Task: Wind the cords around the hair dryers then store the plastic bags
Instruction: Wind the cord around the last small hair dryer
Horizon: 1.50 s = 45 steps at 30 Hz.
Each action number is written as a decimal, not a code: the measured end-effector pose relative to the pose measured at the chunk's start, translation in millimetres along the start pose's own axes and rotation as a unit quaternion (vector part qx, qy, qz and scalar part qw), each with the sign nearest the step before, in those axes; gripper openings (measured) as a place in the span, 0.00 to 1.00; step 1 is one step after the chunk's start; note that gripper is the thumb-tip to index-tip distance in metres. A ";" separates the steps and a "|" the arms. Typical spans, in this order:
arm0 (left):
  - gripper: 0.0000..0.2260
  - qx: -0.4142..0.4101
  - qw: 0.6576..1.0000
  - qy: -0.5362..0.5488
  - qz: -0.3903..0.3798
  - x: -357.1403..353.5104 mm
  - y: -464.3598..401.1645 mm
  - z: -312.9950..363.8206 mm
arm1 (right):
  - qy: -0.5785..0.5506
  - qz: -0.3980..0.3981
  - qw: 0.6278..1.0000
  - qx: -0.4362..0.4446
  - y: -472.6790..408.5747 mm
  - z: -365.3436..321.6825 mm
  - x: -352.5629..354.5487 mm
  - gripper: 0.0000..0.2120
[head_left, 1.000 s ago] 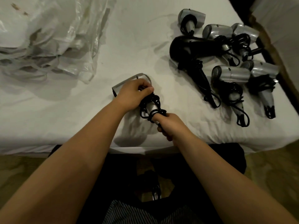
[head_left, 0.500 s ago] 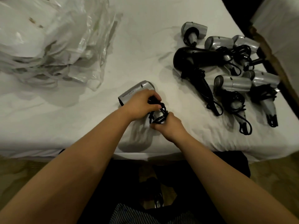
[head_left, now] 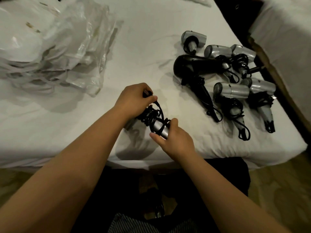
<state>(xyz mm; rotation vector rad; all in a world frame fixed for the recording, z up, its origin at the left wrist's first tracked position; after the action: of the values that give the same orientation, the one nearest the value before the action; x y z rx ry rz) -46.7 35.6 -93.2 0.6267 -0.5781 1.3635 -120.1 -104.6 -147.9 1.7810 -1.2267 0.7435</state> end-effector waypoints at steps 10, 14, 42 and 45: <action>0.09 -0.101 0.994 -0.020 0.025 10.6 24.8 38.8 | -0.016 0.027 0.996 -0.081 -9.9 10.9 17.2 0.28; 0.08 -0.080 0.994 0.051 0.047 14.8 31.4 25.4 | -0.082 0.006 0.994 -0.076 -14.0 15.3 15.1 0.25; 0.12 0.128 0.927 0.351 -0.027 -89.9 54.7 -49.2 | 0.038 0.067 0.997 0.019 -7.1 -2.3 -2.0 0.26; 0.09 0.127 0.907 0.400 -0.037 -94.2 53.3 -49.4 | 0.049 0.051 0.995 0.077 -16.1 -17.9 -0.1 0.22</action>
<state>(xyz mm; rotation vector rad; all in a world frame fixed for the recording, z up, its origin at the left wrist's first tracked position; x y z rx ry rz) -110.2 9.5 -190.4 0.2393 0.2880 1.4889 -105.3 -86.0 -144.2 1.7919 -1.2294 0.9955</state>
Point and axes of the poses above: each hand's wrist, its own y-axis away from the middle knuckle, its own x-axis out of the back of the hand, z = x × y, the point moved 8 cm from there along -y, towards the middle knuckle, and after that the axes turned 7 degrees about -z, right-handed, at the moved point
